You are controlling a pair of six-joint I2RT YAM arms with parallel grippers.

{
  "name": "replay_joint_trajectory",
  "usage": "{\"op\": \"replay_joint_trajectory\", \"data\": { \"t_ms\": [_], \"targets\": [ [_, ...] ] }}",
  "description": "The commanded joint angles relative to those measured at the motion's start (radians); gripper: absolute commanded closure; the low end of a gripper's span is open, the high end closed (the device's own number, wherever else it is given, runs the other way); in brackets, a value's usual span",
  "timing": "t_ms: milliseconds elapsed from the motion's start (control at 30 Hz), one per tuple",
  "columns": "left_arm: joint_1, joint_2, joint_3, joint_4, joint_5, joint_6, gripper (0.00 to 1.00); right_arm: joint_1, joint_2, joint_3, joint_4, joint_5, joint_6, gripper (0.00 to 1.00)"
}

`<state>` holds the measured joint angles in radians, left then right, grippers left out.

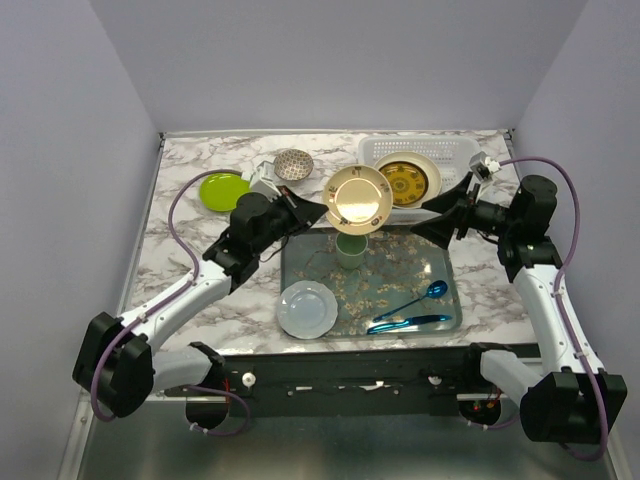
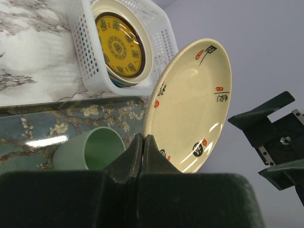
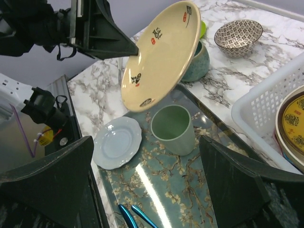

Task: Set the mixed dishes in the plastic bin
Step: Pick up the plate at the center of the board.

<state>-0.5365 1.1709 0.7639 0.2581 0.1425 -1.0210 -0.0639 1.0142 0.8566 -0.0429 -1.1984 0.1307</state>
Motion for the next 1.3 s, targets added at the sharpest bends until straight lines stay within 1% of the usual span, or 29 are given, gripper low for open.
{"op": "replay_joint_trajectory", "data": {
  "t_ms": [0, 100, 133, 167, 267, 500, 600, 633, 700, 733, 800, 833, 900, 933, 1000, 1033, 1100, 1133, 1233, 1267],
  "targets": [
    [-0.106, 0.035, 0.064, 0.026, -0.199, 0.029, 1.0, 0.015, 0.006, -0.037, 0.084, 0.077, 0.079, 0.01],
    [-0.149, 0.059, 0.08, 0.036, -0.253, 0.032, 1.0, 0.019, 0.004, -0.054, 0.11, 0.149, 0.128, 0.0],
    [-0.175, 0.071, 0.081, 0.041, -0.264, 0.03, 1.0, 0.022, 0.003, -0.057, 0.112, 0.186, 0.171, 0.0],
    [-0.187, 0.081, 0.084, 0.046, -0.277, 0.029, 1.0, 0.027, 0.004, -0.059, 0.11, 0.257, 0.194, 0.0],
    [-0.224, 0.118, 0.1, 0.061, -0.291, 0.022, 1.0, 0.035, 0.012, -0.051, 0.094, 0.345, 0.247, 0.0],
    [-0.279, 0.176, 0.146, 0.073, -0.314, 0.021, 1.0, 0.045, 0.044, -0.047, 0.077, 0.408, 0.282, 0.01],
    [-0.293, 0.188, 0.158, 0.072, -0.331, 0.024, 1.0, 0.049, 0.069, -0.037, 0.049, 0.437, 0.277, 0.07],
    [-0.296, 0.188, 0.16, 0.072, -0.334, 0.025, 1.0, 0.049, 0.075, -0.027, 0.046, 0.442, 0.276, 0.12],
    [-0.301, 0.197, 0.169, 0.066, -0.337, 0.027, 1.0, 0.052, 0.095, -0.021, 0.014, 0.442, 0.276, 0.2],
    [-0.303, 0.2, 0.172, 0.064, -0.339, 0.025, 1.0, 0.053, 0.099, -0.018, 0.012, 0.442, 0.276, 0.28],
    [-0.306, 0.208, 0.176, 0.06, -0.342, 0.027, 1.0, 0.056, 0.107, -0.011, 0.008, 0.441, 0.274, 0.39],
    [-0.309, 0.21, 0.179, 0.058, -0.343, 0.027, 1.0, 0.056, 0.112, -0.011, 0.006, 0.439, 0.274, 0.49],
    [-0.312, 0.214, 0.186, 0.05, -0.351, 0.029, 1.0, 0.058, 0.115, -0.008, 0.003, 0.433, 0.273, 0.58],
    [-0.312, 0.217, 0.187, 0.047, -0.353, 0.035, 1.0, 0.056, 0.119, -0.007, 0.002, 0.43, 0.274, 0.69],
    [-0.313, 0.222, 0.195, 0.044, -0.35, 0.039, 1.0, 0.058, 0.121, -0.004, 0.003, 0.421, 0.274, 0.79],
    [-0.313, 0.225, 0.196, 0.044, -0.348, 0.039, 1.0, 0.056, 0.121, -0.004, 0.003, 0.418, 0.271, 0.86],
    [-0.313, 0.227, 0.198, 0.046, -0.345, 0.045, 1.0, 0.056, 0.116, -0.004, 0.009, 0.41, 0.273, 0.93],
    [-0.313, 0.225, 0.198, 0.044, -0.343, 0.048, 1.0, 0.056, 0.118, -0.004, 0.011, 0.404, 0.271, 0.98],
    [-0.313, 0.222, 0.198, 0.047, -0.331, 0.068, 1.0, 0.056, 0.115, -0.002, 0.014, 0.392, 0.277, 1.0],
    [-0.313, 0.216, 0.198, 0.049, -0.325, 0.074, 0.98, 0.056, 0.115, -0.002, 0.014, 0.387, 0.279, 1.0]
  ]
}}
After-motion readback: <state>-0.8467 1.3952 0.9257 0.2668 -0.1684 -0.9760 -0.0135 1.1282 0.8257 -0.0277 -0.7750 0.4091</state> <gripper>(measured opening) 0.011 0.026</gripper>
